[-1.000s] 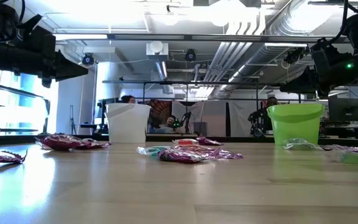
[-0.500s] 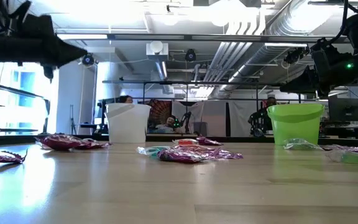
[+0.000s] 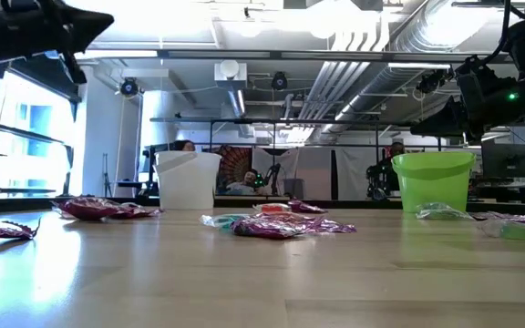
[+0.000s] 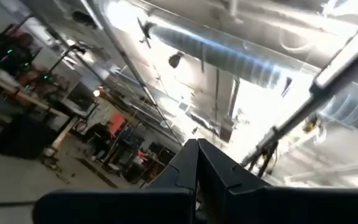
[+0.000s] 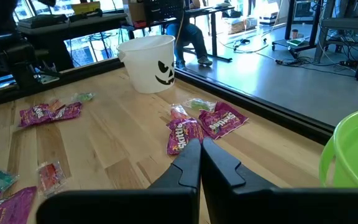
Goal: Sort candy by brand, put in halloween buckets
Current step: Put the violet candy into the green bucket
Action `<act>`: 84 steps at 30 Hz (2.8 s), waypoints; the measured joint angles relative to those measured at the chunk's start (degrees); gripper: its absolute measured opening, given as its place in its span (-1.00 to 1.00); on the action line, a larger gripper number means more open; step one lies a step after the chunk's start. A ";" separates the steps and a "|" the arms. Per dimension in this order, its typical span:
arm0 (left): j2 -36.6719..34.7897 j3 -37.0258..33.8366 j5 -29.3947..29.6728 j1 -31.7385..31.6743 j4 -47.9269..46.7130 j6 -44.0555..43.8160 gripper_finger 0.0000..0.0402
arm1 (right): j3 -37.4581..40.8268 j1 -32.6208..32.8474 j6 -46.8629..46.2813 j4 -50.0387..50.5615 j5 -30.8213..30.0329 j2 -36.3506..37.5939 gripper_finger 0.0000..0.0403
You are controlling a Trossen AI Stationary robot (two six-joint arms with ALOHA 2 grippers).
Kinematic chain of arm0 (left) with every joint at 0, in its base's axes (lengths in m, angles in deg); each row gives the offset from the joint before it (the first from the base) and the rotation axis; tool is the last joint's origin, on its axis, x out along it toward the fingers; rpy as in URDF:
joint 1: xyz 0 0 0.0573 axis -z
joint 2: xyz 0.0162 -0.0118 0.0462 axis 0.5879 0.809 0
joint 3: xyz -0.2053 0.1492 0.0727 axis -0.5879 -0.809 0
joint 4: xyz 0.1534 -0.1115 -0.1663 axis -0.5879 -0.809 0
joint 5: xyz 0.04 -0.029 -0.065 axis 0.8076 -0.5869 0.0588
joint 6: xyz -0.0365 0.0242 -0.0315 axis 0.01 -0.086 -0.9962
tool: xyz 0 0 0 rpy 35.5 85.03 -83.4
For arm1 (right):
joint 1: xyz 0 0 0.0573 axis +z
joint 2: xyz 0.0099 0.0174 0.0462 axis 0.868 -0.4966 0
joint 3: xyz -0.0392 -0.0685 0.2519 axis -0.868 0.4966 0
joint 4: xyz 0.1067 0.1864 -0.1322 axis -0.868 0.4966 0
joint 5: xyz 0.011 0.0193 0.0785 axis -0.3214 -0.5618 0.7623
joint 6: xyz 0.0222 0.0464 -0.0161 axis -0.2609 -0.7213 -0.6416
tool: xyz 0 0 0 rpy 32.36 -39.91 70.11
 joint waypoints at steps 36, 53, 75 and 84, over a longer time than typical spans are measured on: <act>53.74 34.31 -18.34 13.18 -64.64 17.72 -0.56 | -0.02 0.02 0.00 0.01 0.00 -0.02 -1.00; 71.69 34.35 -13.93 13.21 -67.50 25.88 -0.33 | -0.01 0.02 0.01 0.02 0.00 -0.02 -1.00; 79.71 34.35 -19.05 12.47 -67.83 27.08 -0.70 | -0.01 0.02 0.01 0.01 0.00 -0.07 -1.00; 75.40 34.35 -25.87 12.47 -67.57 21.36 -0.97 | 0.00 0.02 0.02 0.02 0.00 -0.11 -1.00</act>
